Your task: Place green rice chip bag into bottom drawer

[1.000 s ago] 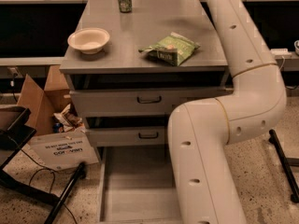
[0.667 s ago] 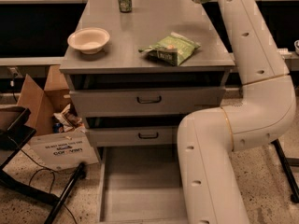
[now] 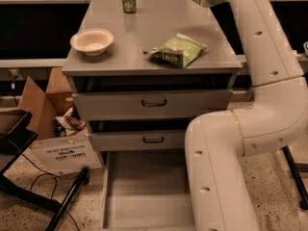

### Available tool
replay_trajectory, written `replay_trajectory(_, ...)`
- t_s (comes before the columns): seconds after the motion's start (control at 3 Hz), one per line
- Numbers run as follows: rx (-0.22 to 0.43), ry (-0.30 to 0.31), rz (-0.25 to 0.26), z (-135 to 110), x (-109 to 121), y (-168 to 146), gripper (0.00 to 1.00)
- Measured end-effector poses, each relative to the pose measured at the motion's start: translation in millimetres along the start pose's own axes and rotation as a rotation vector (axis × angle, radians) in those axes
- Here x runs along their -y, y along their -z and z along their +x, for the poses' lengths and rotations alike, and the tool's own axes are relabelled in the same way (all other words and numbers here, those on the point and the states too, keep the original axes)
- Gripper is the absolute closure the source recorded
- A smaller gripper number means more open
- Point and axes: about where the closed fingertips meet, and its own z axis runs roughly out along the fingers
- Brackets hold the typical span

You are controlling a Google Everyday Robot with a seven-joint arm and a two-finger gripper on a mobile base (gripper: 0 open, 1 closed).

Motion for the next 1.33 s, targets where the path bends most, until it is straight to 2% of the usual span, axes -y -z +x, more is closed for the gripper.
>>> replay_trajectory(0.67, -0.247, -0.068, -0.153, 64.2, -8.5, 85.3, 1.00)
replay_trajectory(1.0, -0.344, -0.172, -0.243, 113.5, -28.6, 123.3, 1.00)
replay_trajectory(1.33, -0.324, -0.264, -0.296, 144.1, -51.9, 137.0, 1.00)
